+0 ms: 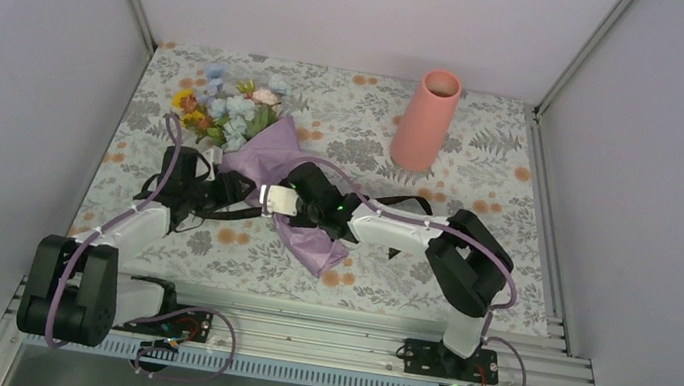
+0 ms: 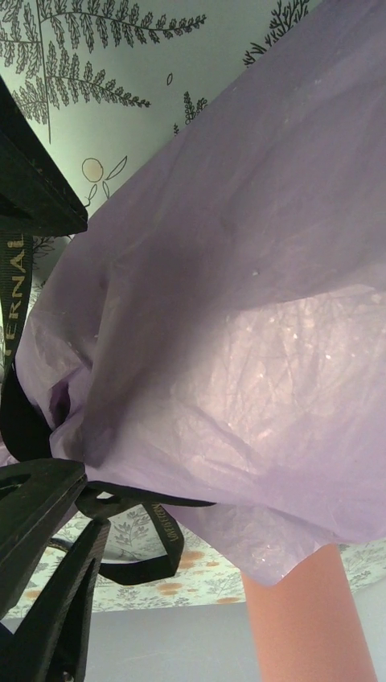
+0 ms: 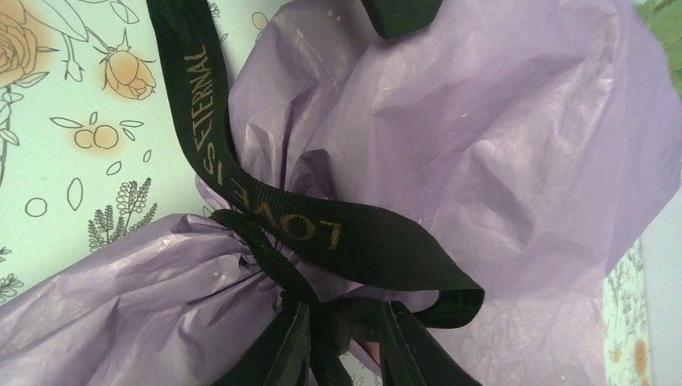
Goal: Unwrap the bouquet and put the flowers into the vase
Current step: Untie the ribbon from the wrapping paper.
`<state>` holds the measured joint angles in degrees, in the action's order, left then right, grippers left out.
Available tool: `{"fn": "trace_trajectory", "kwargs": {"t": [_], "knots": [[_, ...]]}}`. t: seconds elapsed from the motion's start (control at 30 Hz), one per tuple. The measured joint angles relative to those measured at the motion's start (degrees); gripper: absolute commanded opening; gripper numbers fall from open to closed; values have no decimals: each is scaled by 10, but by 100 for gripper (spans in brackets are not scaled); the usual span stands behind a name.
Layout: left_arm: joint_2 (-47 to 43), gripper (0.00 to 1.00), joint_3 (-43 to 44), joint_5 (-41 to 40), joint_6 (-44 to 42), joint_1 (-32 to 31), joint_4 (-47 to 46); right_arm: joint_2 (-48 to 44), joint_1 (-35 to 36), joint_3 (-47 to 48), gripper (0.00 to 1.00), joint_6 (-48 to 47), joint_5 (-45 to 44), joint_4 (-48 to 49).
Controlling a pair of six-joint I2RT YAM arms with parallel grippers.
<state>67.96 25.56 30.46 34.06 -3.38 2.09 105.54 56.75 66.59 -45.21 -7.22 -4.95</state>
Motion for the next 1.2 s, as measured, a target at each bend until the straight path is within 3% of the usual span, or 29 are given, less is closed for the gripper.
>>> {"fn": "trace_trajectory", "kwargs": {"t": [0.07, 0.13, 1.2], "knots": [[3, 69, 0, 0, 0, 0, -1, 5, 0, 1, 8, -2, -1, 0], [9, 69, 0, 0, 0, 0, -3, 7, 0, 1, 4, -1, -2, -3], [76, 69, 1, -27, 3, -24, -29, -163, 12, -51, 8, 117, 117, -7]]}}
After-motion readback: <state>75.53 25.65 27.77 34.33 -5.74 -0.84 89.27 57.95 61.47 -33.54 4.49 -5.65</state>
